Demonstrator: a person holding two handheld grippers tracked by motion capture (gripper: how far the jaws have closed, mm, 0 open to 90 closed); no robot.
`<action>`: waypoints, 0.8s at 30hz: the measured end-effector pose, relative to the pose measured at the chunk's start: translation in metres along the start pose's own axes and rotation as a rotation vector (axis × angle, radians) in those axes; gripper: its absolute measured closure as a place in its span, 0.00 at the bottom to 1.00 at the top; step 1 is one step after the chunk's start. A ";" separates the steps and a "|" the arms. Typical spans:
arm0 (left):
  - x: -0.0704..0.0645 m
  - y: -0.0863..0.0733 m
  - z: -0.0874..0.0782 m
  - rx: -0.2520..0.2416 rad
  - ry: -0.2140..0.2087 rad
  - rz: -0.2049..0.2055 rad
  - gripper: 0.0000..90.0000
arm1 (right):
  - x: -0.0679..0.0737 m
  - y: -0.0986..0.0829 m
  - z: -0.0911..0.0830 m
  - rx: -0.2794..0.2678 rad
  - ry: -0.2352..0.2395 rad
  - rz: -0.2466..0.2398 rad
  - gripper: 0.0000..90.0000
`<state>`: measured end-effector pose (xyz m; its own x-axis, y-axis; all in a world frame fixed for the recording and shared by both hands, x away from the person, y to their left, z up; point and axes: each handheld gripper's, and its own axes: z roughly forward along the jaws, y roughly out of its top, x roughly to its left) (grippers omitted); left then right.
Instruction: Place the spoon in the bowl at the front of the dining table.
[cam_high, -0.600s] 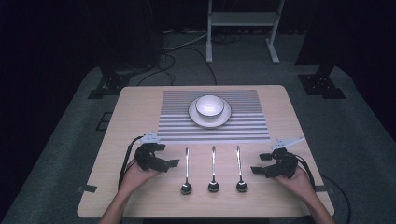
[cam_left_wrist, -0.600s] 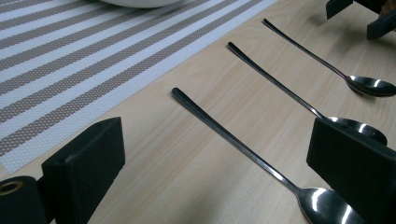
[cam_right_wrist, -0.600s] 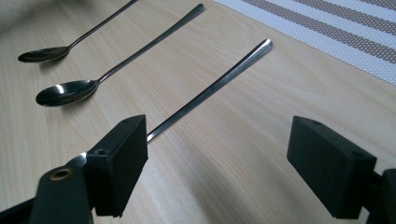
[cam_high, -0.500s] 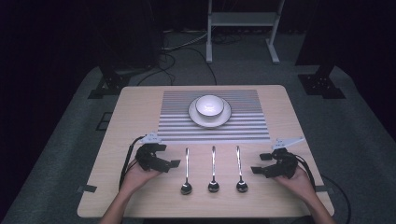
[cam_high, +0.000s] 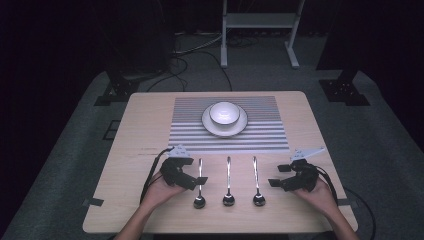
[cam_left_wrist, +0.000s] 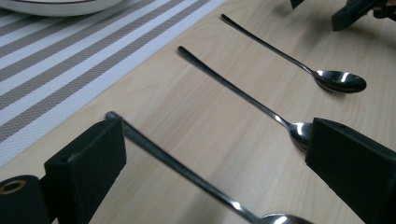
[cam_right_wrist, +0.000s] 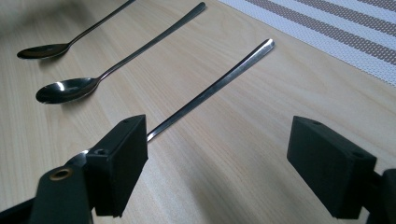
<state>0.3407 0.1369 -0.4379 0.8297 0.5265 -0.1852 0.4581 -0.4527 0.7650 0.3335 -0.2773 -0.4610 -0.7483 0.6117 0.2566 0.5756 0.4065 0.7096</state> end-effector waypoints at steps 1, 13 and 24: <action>-0.002 0.001 0.002 0.004 -0.005 0.006 0.05 | 0.000 0.000 0.000 0.001 0.000 0.000 0.21; -0.018 0.009 0.019 0.017 -0.041 0.053 0.06 | 0.002 0.000 -0.001 -0.002 -0.005 -0.007 0.21; -0.036 0.013 0.035 0.044 -0.088 0.101 0.15 | 0.002 0.001 0.002 0.007 0.003 -0.009 0.21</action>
<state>0.3277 0.0871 -0.4432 0.8960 0.4128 -0.1638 0.3833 -0.5325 0.7547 0.3333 -0.2747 -0.4609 -0.7547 0.6057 0.2521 0.5708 0.4168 0.7074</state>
